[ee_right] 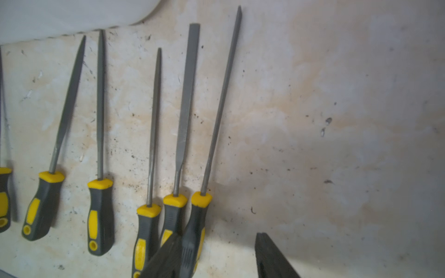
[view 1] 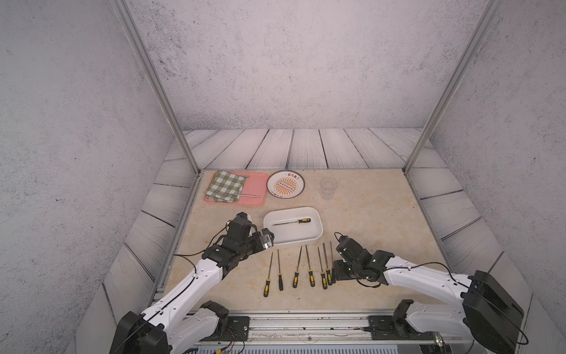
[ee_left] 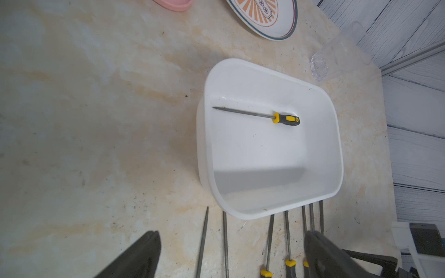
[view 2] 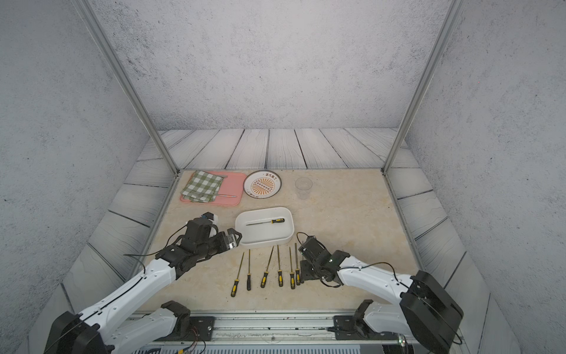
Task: Put the file tool into the storage box
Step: Pick up the file tool from the center of the board.
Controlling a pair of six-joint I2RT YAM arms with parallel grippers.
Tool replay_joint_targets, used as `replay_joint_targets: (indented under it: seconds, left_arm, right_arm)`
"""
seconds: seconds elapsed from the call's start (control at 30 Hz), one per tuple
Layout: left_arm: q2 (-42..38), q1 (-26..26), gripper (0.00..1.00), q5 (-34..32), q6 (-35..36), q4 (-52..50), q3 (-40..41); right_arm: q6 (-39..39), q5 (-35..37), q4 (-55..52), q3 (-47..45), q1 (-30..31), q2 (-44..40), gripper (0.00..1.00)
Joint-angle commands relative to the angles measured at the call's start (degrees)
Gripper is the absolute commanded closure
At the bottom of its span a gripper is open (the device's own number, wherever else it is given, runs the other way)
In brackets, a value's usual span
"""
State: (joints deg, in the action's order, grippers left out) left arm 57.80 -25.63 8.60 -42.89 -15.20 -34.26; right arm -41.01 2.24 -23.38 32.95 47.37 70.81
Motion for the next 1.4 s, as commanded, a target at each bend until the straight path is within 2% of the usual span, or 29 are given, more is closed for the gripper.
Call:
replay_joint_targets:
  seconds: [0.0,0.37,0.6,0.73,0.93,1.37]
  left_arm:
    - [-0.14,-0.39,0.02,0.01,0.21,-0.18,-0.76]
    - [3.49,-1.95,0.01,0.28,-0.43,1.60,-1.15]
    - [5.92,-3.70,0.02,-0.51,-0.41,1.75,-2.71]
    - [6.53,-4.49,0.02,-1.42,-0.37,1.84,-2.99]
    - [6.38,-4.87,0.01,-2.32,0.03,1.72,-3.06]
    - [5.68,-4.87,0.02,-3.17,1.13,0.92,-2.10]
  right_arm:
    - [-0.47,0.46,0.94,1.49,0.46,1.92,0.46]
    - [-0.16,7.66,-3.65,1.02,0.52,3.50,0.47]
    - [-2.49,11.97,-8.14,-1.60,0.44,-5.42,0.47]
    - [-2.22,10.96,-9.79,-1.98,0.44,-9.18,0.48]
    - [-4.93,4.73,-7.84,-1.93,0.50,-7.30,0.50]
    - [-6.78,7.44,-9.71,0.71,0.62,-0.93,0.54]
